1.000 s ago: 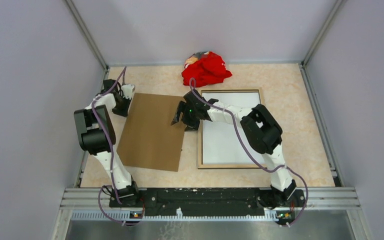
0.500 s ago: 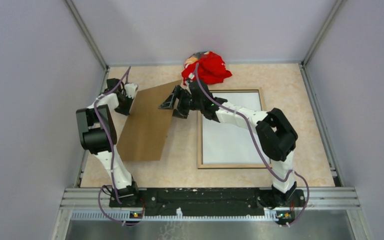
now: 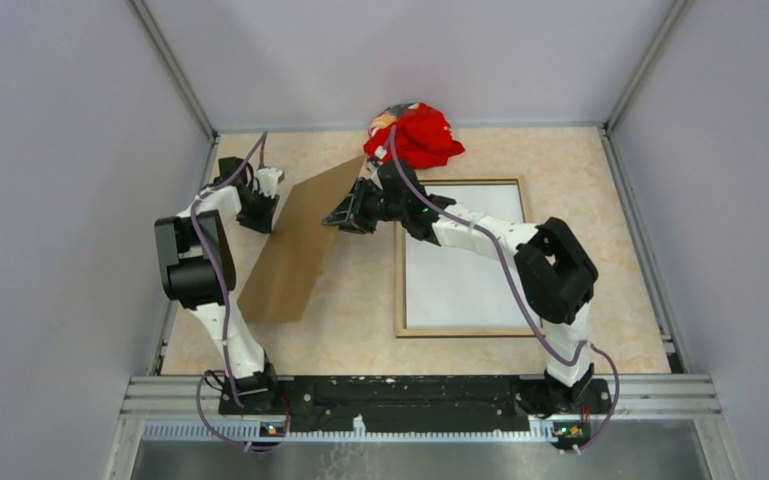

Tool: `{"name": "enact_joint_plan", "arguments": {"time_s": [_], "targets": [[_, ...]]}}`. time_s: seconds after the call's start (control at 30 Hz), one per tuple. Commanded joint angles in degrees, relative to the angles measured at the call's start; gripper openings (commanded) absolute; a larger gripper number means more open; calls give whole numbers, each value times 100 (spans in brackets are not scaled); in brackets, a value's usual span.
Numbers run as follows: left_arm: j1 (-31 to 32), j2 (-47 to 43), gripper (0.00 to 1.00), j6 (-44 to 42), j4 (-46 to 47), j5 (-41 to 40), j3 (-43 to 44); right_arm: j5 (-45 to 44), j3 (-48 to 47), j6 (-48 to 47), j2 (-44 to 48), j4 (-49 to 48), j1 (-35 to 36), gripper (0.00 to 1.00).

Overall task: Put the photo into the frame
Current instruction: Turn over the photo frame item at the center of the board.

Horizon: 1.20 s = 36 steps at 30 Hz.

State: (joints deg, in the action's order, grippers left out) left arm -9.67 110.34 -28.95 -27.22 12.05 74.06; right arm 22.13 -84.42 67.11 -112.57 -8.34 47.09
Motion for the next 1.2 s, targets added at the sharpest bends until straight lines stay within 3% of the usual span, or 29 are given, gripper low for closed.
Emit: {"name": "enact_joint_plan", "arguments": {"time_s": [0.0,0.17,0.37,0.5,0.73,0.93,1.17], "targets": [[141,-125,41,170,-1263,806,0,-294,-294,-170,245,646,-29,15],[150,-403,52,133,-1513,1017,229,-408,-285,-128,242,1033,-93,0],[147,-960,97,-208,-2175,1540,922,-382,-700,-325,372,1552,-413,0],[265,-1755,99,-1118,-2729,2549,1415,-141,-1210,-400,463,1899,-918,0],[503,-3294,99,-2040,-2466,3330,1273,-79,-2020,-257,701,2517,-1851,0],[1171,-4736,99,-3245,-1751,3290,-122,97,-2380,464,681,2493,-2427,0],[1505,-5973,99,-3819,-552,3199,-1456,227,-2275,777,1006,2439,-2509,0]]}}
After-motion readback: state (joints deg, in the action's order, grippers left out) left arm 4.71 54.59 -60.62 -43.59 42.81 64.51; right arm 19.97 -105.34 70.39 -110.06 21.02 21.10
